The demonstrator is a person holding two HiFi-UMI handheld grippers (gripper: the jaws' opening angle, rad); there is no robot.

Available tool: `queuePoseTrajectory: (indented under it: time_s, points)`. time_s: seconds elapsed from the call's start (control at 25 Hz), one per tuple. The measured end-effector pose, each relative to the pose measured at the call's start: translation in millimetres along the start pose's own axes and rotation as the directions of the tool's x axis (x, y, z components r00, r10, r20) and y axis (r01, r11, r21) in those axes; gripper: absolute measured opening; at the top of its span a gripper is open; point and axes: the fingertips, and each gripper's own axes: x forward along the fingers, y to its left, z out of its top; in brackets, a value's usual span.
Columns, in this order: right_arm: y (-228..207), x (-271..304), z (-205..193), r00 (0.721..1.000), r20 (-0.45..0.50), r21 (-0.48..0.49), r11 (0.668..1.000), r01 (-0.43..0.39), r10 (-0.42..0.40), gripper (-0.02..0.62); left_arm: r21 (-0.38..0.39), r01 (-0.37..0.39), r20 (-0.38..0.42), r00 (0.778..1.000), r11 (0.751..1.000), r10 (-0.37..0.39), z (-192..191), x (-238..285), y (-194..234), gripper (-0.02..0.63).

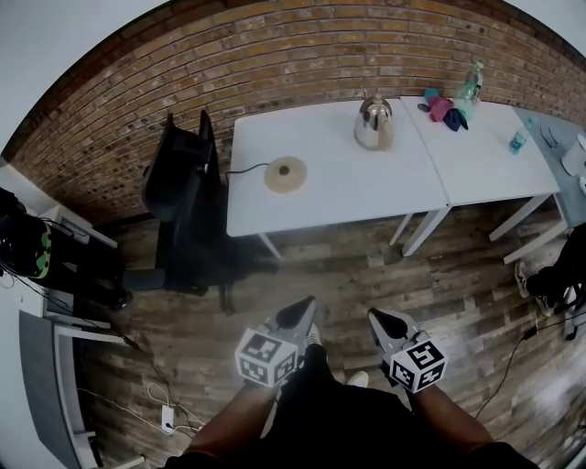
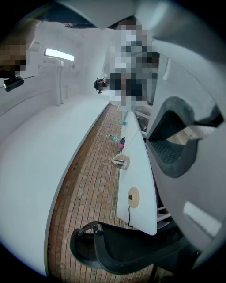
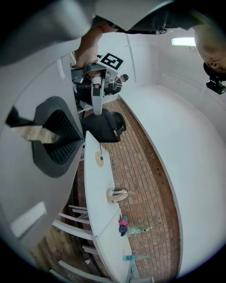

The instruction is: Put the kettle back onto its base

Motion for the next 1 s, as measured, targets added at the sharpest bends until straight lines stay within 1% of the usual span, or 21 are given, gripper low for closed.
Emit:
queuePoseTrajectory:
  time_s: [0.56,1.0]
  points:
    - [-6.9,71.3,20.1,1.000,-0.001,0.027,1.000,-0.014,0.014,0.026,-0.013,-0.019,-0.021,1.000,1.000,0.019,13.5,11.4,65.8,0.000]
    - [-16.0,122.6,36.7,1.000,-0.021,0.013,1.000,0.003,-0.003,0.026,-0.035,-0.008,-0.003,1.000,0.999,0.008,26.6,24.9,116.6,0.000]
